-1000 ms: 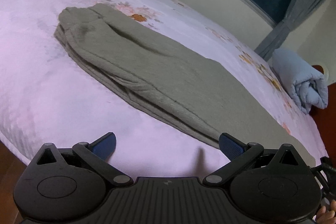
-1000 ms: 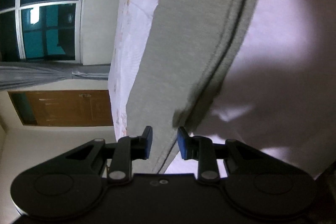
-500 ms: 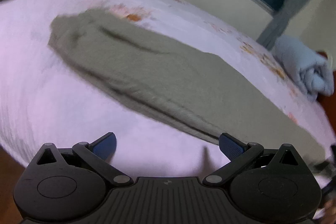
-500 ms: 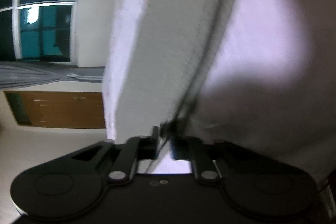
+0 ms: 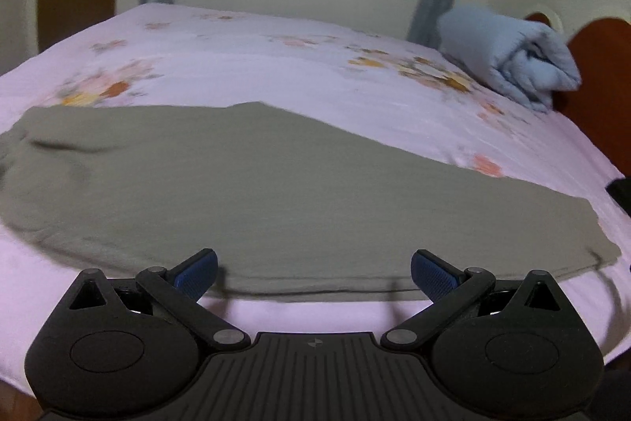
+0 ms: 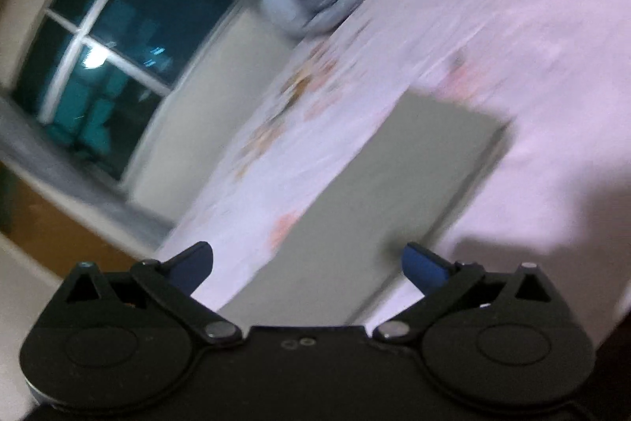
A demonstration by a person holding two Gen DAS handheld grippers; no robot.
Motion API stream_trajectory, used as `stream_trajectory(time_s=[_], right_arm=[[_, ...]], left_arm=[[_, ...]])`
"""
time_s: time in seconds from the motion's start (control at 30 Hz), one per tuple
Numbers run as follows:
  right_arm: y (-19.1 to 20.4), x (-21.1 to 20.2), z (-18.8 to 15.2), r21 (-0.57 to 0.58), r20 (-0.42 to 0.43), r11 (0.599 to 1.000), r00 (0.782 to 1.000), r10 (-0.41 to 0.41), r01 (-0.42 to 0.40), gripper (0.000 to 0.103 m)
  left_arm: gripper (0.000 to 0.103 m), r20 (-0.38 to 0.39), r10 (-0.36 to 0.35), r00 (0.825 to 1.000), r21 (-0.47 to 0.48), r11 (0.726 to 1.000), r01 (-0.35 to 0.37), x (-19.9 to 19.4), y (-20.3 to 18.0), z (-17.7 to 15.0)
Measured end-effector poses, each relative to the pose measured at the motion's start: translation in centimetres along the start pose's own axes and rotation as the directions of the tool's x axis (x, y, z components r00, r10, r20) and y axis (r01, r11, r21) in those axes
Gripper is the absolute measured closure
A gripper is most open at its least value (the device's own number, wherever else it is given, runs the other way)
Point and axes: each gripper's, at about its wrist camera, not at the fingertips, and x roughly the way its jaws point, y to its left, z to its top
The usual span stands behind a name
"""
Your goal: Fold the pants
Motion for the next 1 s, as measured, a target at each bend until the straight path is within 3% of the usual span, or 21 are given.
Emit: stream_trajectory(time_s=[0.13,0.27,0.33,0.43,0.5,0.6,0.7,0.8,0.93,1.0], right_arm=[[-3.5,-0.7,1.4,0.086,0.064,0.992,0.993,-0.097,0.091,0.006],[-7.0,-0.9,1.8,0.167,0.161,0.981,0.979,-0.126,0.099,0.010],[-7.9,-0.1,2.5,0.173,0.133,0.978,0.981,-0.138,0.114,0.009],[-9.2,0.4,3.1,0.163,0.089,0.980,0.988,-0.128,0.112,0.032],[-9.8,0.1,2.7,0.181,0.079,0.977,0.989,-0.127,0.111,0.034],[-10.4,0.3,2.8,0.173,0.074,0.979,0.989,-0.125,0.111,0.035],[-10.5,-0.1,2.8,0.172,0.071,0.980,0.991,-0.110,0.096,0.035],[-11.1,-0.1,2.9,0.198,0.065,0.978,0.995,-0.077,0.062,0.034],[-11.8,0.2,2.8,0.234,0.062,0.972,0.998,-0.027,0.012,0.033],[-12.0,0.5,2.7,0.250,0.057,0.968,0.998,-0.006,-0.009,0.033]], left_arm=[[0.000,-0.005,-0.016,1.000,0.034,0.999,0.016,1.0,-3.9,0.3],[0.000,0.030,-0.006,1.000,0.069,0.998,0.004,2.9,-9.1,0.0],[0.000,0.024,-0.014,1.000,0.102,0.995,0.011,4.0,-12.2,-0.3],[0.000,0.007,-0.025,1.000,0.161,0.987,0.024,5.2,-16.6,-1.3],[0.000,-0.015,-0.042,0.999,0.156,0.987,0.044,5.9,-18.6,-1.8],[0.000,-0.023,-0.008,1.000,0.170,0.985,0.012,6.9,-21.1,-2.1],[0.000,-0.092,0.064,0.994,0.185,0.982,-0.047,8.4,-21.5,-3.0],[0.000,-0.031,0.045,0.998,0.198,0.979,-0.038,6.7,-21.1,-3.9],[0.000,0.052,0.078,0.996,0.171,0.982,-0.085,4.3,-19.6,-4.0],[0.000,-0.009,0.067,0.998,0.186,0.980,-0.065,5.2,-19.1,-4.0]])
